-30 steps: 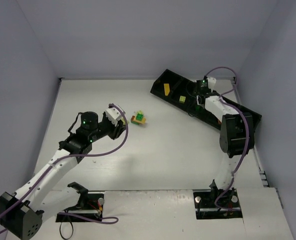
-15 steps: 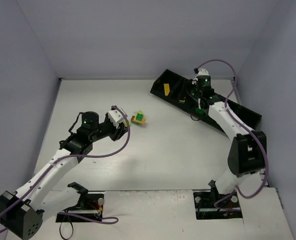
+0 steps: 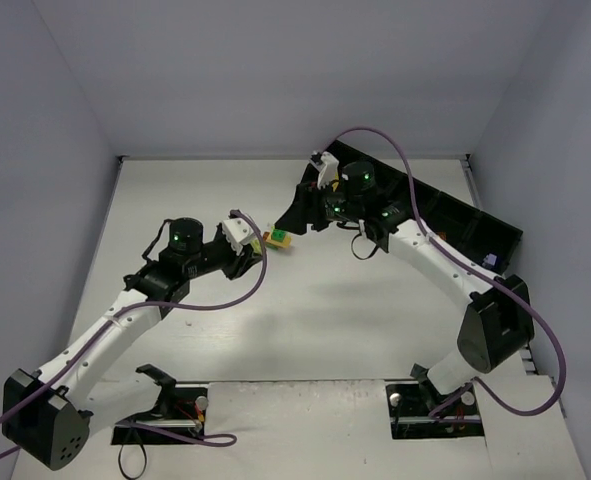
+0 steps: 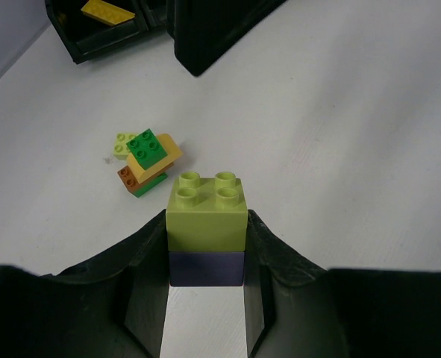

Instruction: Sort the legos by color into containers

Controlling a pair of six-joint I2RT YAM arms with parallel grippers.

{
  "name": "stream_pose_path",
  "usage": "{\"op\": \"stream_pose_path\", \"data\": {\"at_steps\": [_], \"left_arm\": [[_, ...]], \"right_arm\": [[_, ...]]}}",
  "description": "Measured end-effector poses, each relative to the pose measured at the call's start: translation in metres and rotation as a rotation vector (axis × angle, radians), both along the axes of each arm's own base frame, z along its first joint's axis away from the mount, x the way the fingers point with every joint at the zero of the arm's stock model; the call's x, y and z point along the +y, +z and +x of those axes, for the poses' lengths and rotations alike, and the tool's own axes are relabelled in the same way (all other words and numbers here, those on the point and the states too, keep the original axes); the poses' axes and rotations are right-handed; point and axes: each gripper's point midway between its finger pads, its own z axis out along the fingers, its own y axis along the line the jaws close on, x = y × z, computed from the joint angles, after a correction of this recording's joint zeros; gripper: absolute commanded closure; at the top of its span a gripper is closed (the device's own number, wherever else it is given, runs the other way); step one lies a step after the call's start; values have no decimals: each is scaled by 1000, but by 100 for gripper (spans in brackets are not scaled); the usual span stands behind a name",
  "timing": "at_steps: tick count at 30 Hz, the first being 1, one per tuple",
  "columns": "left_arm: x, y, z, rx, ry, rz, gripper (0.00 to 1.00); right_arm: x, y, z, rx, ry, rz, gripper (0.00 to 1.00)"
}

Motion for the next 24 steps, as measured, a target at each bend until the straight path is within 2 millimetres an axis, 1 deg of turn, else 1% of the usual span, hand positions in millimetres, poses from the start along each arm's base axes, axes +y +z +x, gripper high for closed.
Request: {"op": "stream_pose_path", "data": {"at_steps": [4,8,15,18,24], "left_arm": [[-2,4,2,-14,-7,1,98],[-2,4,3,-16,-8,4,98],[-2,3,3,-17,-7,8,98],[-3,1,4,-14,-6,13,98],[-4,-1,9,-15,-2,19,98]], "right_arm": [[14,4,-15,22,56,28,36],[26,6,-22,40,88,43,36],[46,-9,-33,88,131,35,36],[52,-13,-38,105,149,33,37],[58,-8,-42,98,163,43,39]]}}
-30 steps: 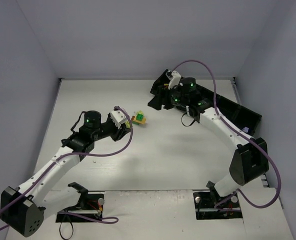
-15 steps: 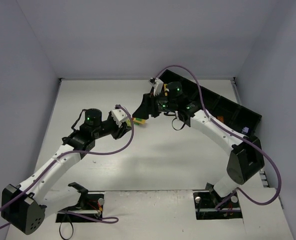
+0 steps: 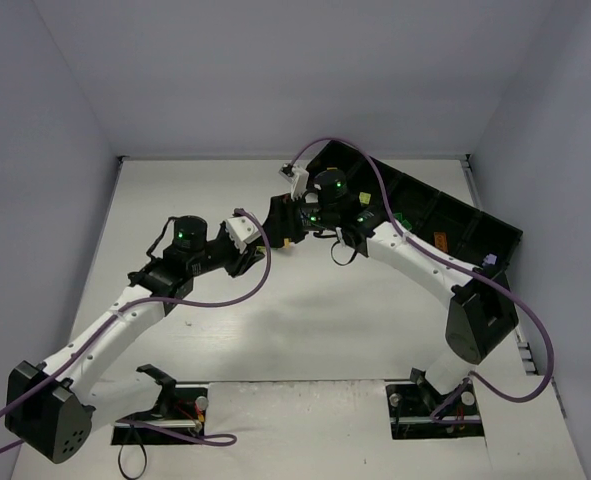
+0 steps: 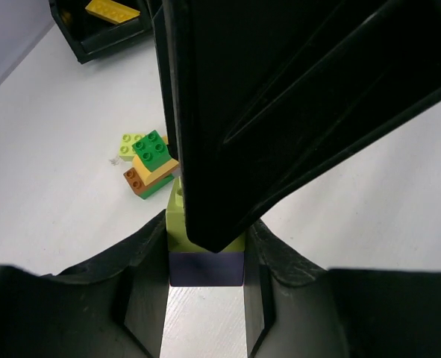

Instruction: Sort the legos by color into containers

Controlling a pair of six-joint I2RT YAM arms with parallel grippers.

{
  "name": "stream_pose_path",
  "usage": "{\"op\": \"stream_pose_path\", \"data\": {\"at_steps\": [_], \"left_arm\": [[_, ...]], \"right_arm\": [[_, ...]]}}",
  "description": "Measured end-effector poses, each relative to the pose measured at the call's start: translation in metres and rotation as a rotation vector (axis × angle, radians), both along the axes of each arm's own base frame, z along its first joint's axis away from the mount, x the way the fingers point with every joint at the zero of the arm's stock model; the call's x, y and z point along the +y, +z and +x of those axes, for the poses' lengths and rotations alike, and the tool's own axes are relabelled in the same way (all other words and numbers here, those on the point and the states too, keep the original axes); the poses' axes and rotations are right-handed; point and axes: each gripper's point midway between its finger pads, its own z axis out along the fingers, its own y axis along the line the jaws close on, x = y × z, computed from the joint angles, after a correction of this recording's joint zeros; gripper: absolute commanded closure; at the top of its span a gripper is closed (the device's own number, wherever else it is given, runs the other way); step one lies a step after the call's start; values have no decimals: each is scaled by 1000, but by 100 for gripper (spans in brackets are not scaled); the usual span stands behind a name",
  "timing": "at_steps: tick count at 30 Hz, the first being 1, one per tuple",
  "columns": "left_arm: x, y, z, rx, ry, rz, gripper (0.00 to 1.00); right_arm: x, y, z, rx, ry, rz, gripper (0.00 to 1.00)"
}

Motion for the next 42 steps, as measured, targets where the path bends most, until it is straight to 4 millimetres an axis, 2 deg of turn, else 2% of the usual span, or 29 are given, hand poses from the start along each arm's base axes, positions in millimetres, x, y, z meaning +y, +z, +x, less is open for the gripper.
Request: {"op": "stream_pose_path", "data": {"at_steps": [11,14,18,19,20,21,24,27,34,42], "left_arm": [[2,3,6,-30,16,8,98],[2,3,6,-32,16,8,98],[3,0,6,-20,20,18,98],[3,-1,6,-20,22,21,98],[4,-1,6,-23,25,22,97],[4,0,7,-26,26,22,91],[5,0,8,-28,32,23,71],[6,0,9,-30,38,26,64],[9,4,9,-47,55,29,61],[13,-1,8,-46,62,50,61]], "right_arm": [[1,-1,0,4,2,-1,47],[2,-8,1,16,3,-11,53],[6,-12,-2,34,25,-6,70],[6,-11,-2,32,20,-7,83],[6,-11,-1,40,13,-6,89],[7,-11,-1,41,15,-4,99],[7,-10,0,39,15,-4,100],[7,-10,0,38,16,-4,100],[7,-9,0,31,18,-2,100],[7,-8,0,31,18,-2,100]]}}
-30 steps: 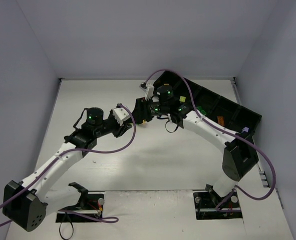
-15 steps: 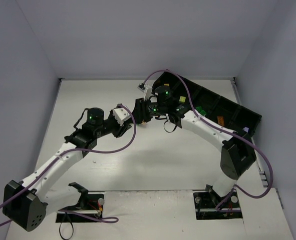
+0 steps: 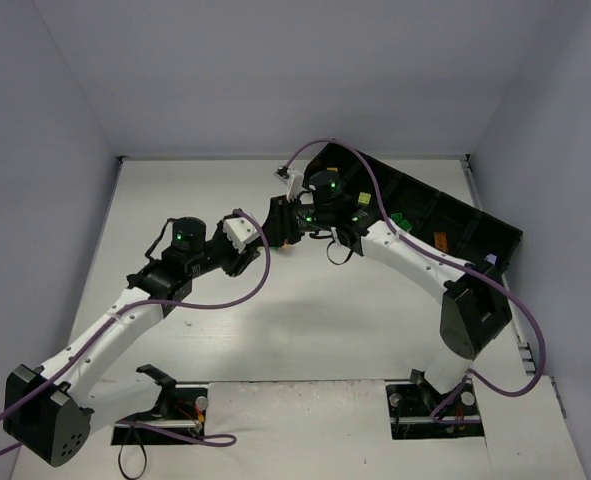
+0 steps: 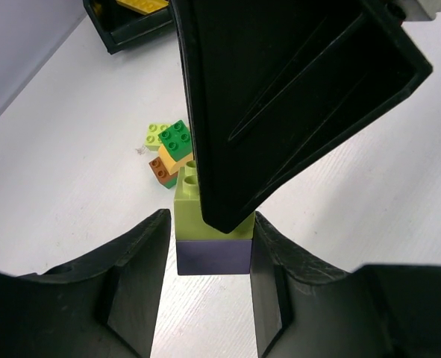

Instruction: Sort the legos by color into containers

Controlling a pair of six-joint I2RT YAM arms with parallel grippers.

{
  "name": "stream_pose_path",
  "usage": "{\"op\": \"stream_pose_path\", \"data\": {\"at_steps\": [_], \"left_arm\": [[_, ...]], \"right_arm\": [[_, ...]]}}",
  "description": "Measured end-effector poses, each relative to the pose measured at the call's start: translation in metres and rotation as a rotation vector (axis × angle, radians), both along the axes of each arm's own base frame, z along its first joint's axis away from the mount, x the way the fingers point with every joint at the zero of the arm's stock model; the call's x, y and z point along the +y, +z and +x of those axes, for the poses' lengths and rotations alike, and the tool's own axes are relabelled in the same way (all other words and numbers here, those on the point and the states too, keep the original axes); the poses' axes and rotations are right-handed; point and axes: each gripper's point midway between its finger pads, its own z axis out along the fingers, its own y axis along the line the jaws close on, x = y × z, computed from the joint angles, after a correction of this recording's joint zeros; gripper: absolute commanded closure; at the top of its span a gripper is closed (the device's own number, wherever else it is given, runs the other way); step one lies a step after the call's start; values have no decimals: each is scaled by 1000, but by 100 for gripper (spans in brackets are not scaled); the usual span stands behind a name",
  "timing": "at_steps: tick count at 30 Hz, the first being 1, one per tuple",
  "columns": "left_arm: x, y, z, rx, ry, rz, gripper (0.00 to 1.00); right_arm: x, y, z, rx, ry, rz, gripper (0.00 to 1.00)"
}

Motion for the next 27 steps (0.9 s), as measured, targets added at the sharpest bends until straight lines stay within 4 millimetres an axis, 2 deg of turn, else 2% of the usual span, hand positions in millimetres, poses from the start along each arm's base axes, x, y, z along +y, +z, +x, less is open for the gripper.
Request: {"op": "stream_pose_path", "data": {"at_steps": [7,12,17,22,27], "left_arm": [[0,0,0,-2,0,2,62],[0,-1,0,0,-2,3,68],[-1,-1,-1,0,-4,3,68],[0,-4,-1,0,3,6,61],[4,-14,-3,16,16,20,59]], "right_arm": [[0,0,0,0,0,0,100],[0,0,1,-1,-2,0,100],[-1,0,1,2,-4,0,100],[-1,0,1,7,-6,1,100],[-3,1,3,10,-13,3,100]]}}
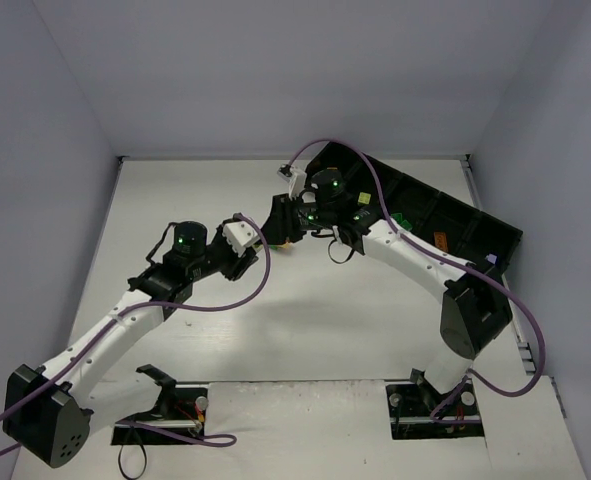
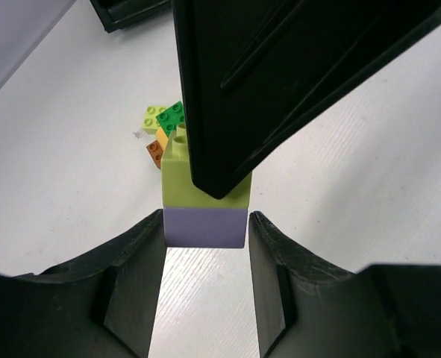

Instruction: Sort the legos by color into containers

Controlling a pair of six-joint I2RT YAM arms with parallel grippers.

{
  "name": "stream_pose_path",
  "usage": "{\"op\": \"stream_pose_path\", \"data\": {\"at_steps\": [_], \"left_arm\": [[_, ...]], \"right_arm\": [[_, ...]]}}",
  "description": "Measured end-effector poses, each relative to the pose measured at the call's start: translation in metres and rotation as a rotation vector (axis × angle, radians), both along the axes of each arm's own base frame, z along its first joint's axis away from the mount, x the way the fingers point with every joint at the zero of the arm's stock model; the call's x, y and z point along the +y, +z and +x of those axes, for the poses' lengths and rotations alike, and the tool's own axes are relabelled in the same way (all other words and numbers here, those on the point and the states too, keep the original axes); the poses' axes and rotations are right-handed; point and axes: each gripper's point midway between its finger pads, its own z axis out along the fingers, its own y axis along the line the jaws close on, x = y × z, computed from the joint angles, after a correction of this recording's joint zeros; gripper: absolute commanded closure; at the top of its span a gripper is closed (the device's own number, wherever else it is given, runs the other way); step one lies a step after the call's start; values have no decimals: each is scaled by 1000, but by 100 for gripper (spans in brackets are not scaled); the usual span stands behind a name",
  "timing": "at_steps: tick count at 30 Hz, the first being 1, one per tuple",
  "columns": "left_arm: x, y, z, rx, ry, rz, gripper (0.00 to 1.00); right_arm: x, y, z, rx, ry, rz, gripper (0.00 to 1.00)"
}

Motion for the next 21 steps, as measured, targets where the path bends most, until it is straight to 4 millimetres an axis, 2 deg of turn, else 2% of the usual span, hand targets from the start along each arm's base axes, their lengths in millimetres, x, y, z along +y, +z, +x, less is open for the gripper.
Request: {"op": "stream_pose_path", "data": {"at_steps": [8,21], "left_arm": [[2,-3,0,-3,13,1,59],[-1,14,7,-54,31,-50,58]], "right_arm": [[-1,0,1,12,-8,3,100],[1,4,0,21,-6,20,100]]}}
